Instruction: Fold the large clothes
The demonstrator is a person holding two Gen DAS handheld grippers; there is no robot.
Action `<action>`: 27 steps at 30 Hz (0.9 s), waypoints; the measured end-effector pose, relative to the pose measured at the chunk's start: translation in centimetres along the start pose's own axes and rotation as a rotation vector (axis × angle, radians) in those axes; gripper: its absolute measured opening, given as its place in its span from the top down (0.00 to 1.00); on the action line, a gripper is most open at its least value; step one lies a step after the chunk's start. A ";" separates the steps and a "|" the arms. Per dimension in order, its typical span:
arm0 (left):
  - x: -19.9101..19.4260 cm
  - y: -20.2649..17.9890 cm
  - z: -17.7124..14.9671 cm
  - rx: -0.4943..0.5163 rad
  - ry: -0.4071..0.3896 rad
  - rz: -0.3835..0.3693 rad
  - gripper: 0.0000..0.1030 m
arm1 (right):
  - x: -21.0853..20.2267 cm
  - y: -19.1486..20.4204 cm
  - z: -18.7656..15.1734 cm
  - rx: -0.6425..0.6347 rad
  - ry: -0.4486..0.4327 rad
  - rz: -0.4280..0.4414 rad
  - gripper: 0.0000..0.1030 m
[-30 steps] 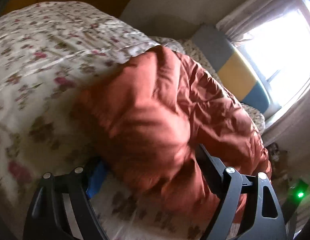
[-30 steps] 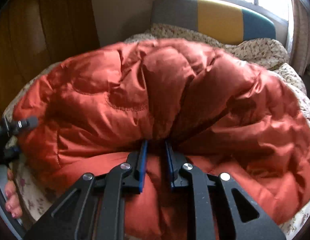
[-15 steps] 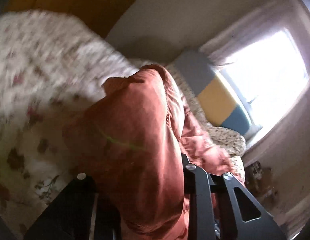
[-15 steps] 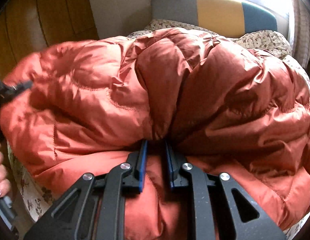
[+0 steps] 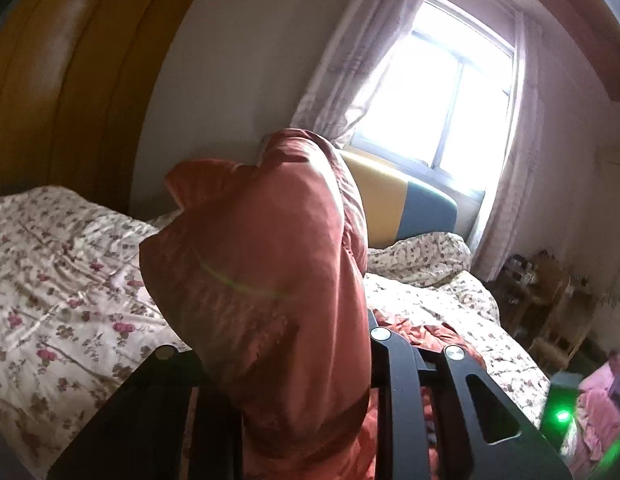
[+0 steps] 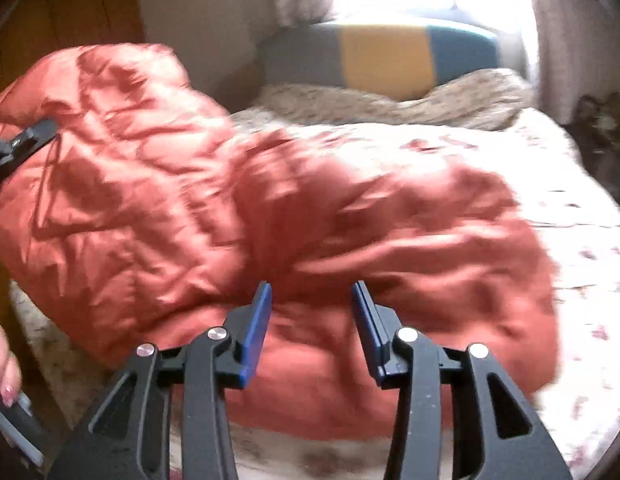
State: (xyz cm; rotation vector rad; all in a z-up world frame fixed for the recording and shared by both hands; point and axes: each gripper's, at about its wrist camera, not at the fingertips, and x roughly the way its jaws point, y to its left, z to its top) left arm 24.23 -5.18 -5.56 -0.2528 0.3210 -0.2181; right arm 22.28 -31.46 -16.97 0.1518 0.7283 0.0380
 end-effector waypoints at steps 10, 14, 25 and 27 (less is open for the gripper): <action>0.7 -6.2 -1.7 0.176 -0.001 -0.102 0.77 | 0.2 -7.0 -1.0 0.079 0.037 -0.176 0.52; 1.5 -9.2 -3.2 0.244 0.028 -0.149 0.77 | -1.0 -8.3 -1.4 0.114 0.024 -0.137 0.52; 6.2 -16.8 -10.4 0.466 0.194 -0.287 0.75 | -5.2 -14.4 -1.1 0.236 -0.037 -0.113 0.52; 7.1 -17.8 -12.1 0.530 0.230 -0.299 0.75 | -5.9 -15.2 -1.1 0.250 -0.047 -0.122 0.52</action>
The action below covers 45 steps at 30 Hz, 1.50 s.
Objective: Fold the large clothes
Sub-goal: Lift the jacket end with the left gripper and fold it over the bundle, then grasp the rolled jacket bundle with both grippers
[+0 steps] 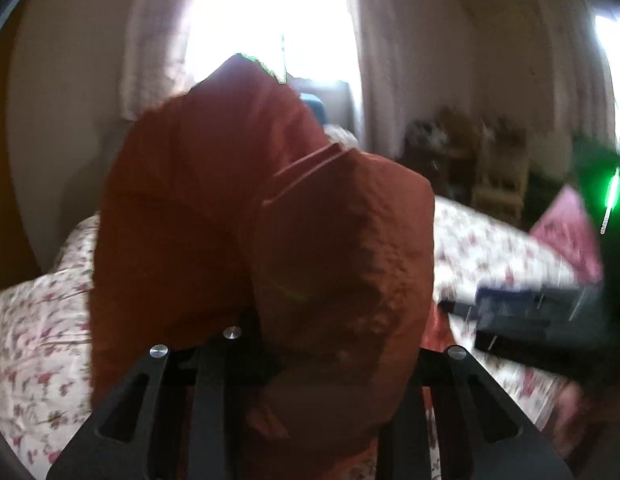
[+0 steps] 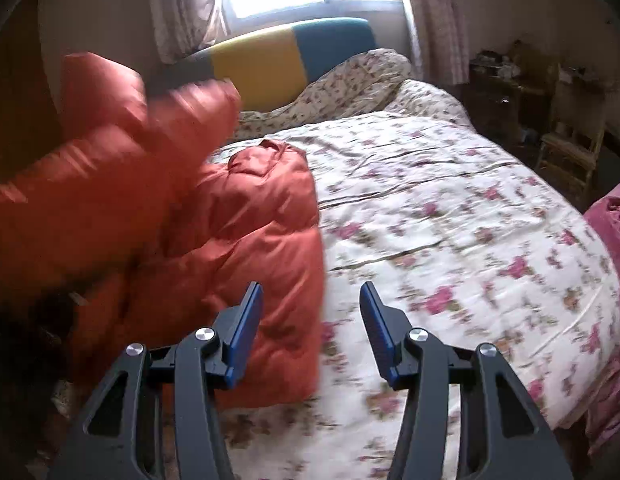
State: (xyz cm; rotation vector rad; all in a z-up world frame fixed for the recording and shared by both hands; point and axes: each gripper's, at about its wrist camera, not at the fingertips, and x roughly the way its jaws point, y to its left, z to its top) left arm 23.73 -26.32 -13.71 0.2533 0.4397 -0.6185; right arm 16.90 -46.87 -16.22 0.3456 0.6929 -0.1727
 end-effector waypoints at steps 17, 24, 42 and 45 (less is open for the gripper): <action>1.0 -4.1 -1.9 0.161 0.055 -0.011 0.68 | 2.9 1.7 1.6 -0.043 0.159 0.116 0.53; -2.4 -2.8 -3.1 0.169 0.081 -0.106 0.68 | 4.0 0.9 -0.4 -0.033 0.194 0.067 0.53; -3.3 16.9 -0.4 -0.466 0.033 0.080 0.68 | 4.2 -1.5 -1.2 0.064 0.161 0.102 0.52; -0.9 17.9 0.5 -0.498 0.032 0.060 0.68 | 2.1 -1.7 -0.4 0.081 0.099 0.119 0.53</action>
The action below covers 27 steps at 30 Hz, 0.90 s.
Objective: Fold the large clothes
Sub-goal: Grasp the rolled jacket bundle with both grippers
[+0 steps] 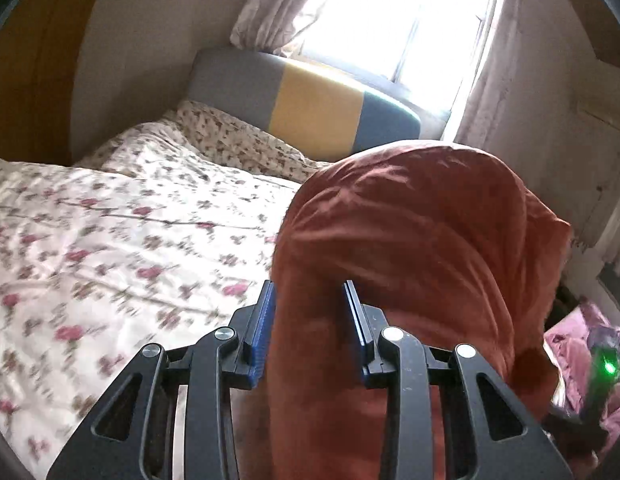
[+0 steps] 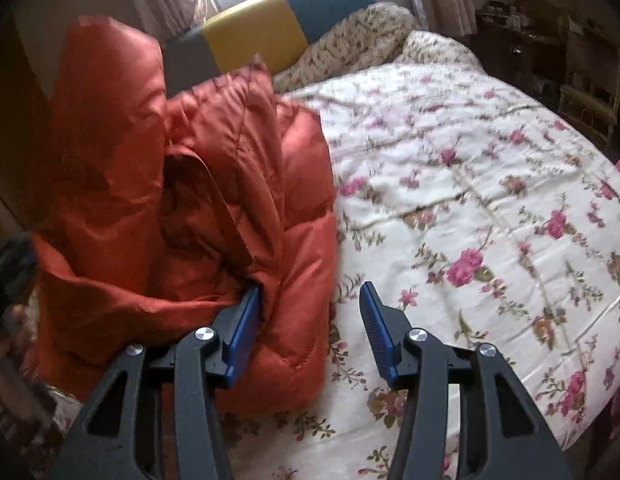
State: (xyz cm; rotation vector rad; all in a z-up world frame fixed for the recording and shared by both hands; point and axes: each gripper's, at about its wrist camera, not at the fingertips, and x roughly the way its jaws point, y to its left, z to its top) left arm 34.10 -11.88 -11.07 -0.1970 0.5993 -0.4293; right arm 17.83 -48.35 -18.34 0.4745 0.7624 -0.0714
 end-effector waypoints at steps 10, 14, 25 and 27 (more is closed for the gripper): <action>2.6 -5.9 1.0 0.147 0.017 0.069 0.68 | -4.9 6.8 6.2 -0.177 -0.218 0.038 0.68; 3.2 -7.8 1.6 0.193 0.046 0.112 0.68 | -1.4 9.3 9.2 -0.208 -0.162 0.015 0.70; 7.7 -11.1 2.6 0.288 0.165 0.197 0.69 | 1.1 8.1 13.5 -0.158 -0.190 -0.029 0.72; 8.3 -11.5 2.3 0.290 0.166 0.209 0.69 | 2.0 8.9 13.8 -0.220 -0.177 -0.032 0.72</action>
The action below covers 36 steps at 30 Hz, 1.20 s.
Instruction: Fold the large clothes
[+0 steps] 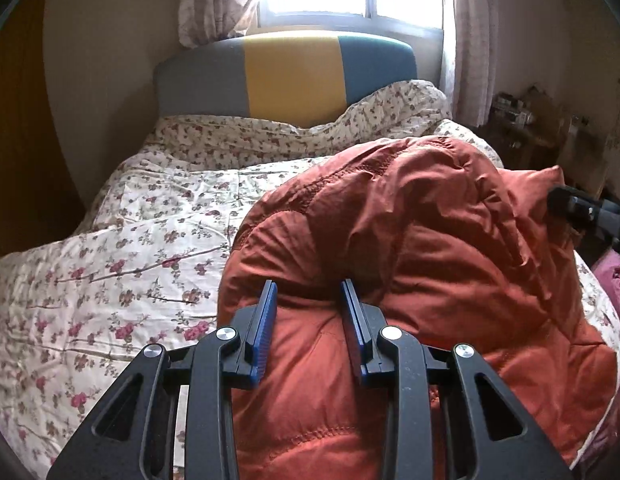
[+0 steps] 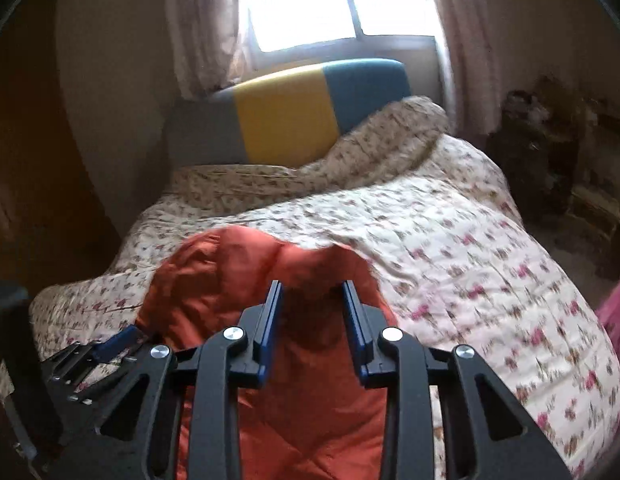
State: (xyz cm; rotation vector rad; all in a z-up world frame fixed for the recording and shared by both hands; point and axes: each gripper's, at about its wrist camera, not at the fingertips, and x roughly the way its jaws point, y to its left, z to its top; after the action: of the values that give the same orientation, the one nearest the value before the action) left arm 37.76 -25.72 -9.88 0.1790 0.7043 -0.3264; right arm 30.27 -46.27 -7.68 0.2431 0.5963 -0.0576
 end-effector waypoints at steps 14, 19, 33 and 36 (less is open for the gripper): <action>2.7 -1.1 -0.4 -0.022 0.007 -0.024 0.69 | 8.8 -3.4 -3.8 -0.006 0.187 -0.069 0.73; 3.8 -1.0 -0.8 -0.030 0.003 -0.052 0.69 | 10.0 -4.3 -4.6 0.065 0.200 -0.034 0.73; 5.4 -0.8 -2.3 -0.032 -0.045 -0.059 0.69 | 11.7 -4.6 -6.1 0.102 0.212 -0.031 0.73; 5.6 -0.6 -2.6 -0.033 -0.051 -0.063 0.69 | 11.9 -4.6 -6.3 0.104 0.207 -0.037 0.73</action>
State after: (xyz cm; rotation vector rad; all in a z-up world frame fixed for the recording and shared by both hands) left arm 40.00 -26.93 -15.53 0.1173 0.6655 -0.3779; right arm 36.11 -48.98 -20.42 0.3410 0.8050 -0.1002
